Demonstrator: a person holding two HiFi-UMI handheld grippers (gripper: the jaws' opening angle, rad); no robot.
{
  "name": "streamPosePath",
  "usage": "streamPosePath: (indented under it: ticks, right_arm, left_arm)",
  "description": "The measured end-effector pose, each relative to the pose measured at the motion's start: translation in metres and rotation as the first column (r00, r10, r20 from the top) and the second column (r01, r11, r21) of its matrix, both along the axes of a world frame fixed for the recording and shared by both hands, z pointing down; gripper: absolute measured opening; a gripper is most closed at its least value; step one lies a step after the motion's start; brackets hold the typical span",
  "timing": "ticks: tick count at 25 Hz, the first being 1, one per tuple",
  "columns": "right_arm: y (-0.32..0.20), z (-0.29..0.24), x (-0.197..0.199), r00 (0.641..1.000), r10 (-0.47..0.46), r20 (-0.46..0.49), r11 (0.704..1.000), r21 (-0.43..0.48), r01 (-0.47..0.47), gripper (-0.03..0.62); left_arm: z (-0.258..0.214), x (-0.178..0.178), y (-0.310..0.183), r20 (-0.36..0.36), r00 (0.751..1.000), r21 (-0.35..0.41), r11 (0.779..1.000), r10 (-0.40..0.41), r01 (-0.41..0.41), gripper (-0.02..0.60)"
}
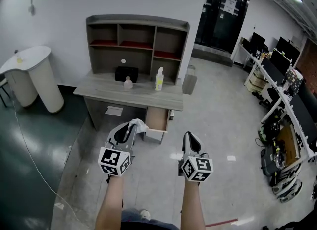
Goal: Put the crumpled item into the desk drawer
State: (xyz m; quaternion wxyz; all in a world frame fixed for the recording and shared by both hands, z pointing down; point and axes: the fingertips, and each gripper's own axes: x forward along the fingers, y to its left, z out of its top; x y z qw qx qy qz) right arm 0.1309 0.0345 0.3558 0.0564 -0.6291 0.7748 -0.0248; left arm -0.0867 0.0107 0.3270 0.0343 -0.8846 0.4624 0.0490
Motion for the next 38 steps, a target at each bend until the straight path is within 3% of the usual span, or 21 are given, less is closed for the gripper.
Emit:
streamPosePath:
  ticks: [7, 15, 25, 32, 38]
  right_arm:
    - [-0.016, 0.007, 0.019, 1.0, 0.003, 0.015, 1.0, -0.007, -0.003, 0.011]
    - [-0.063, 0.018, 0.022, 1.0, -0.011, 0.003, 1.0, -0.029, 0.011, 0.011]
    - [-0.186, 0.023, 0.029, 1.0, -0.001, -0.019, 1.0, -0.027, 0.0, 0.011]
    - [-0.284, 0.018, 0.038, 0.999, 0.035, -0.013, 0.999, -0.034, -0.036, 0.011]
    - [-0.343, 0.021, 0.027, 0.999, 0.032, -0.005, 0.999, -0.039, -0.032, 0.011]
  left_arm:
    - [0.006, -0.003, -0.009, -0.005, 0.999, -0.008, 0.999, -0.039, 0.039, 0.052]
    - [0.019, 0.005, -0.054, -0.016, 0.999, -0.026, 0.999, -0.044, 0.044, 0.052]
    - [0.031, 0.014, -0.185, -0.034, 0.999, -0.034, 0.999, -0.033, 0.032, 0.052]
    - [0.03, 0.03, -0.289, -0.013, 1.0, -0.043, 0.999, 0.022, -0.023, 0.052]
    - [0.031, 0.032, -0.348, -0.004, 0.999, -0.046, 0.998, 0.051, -0.052, 0.052]
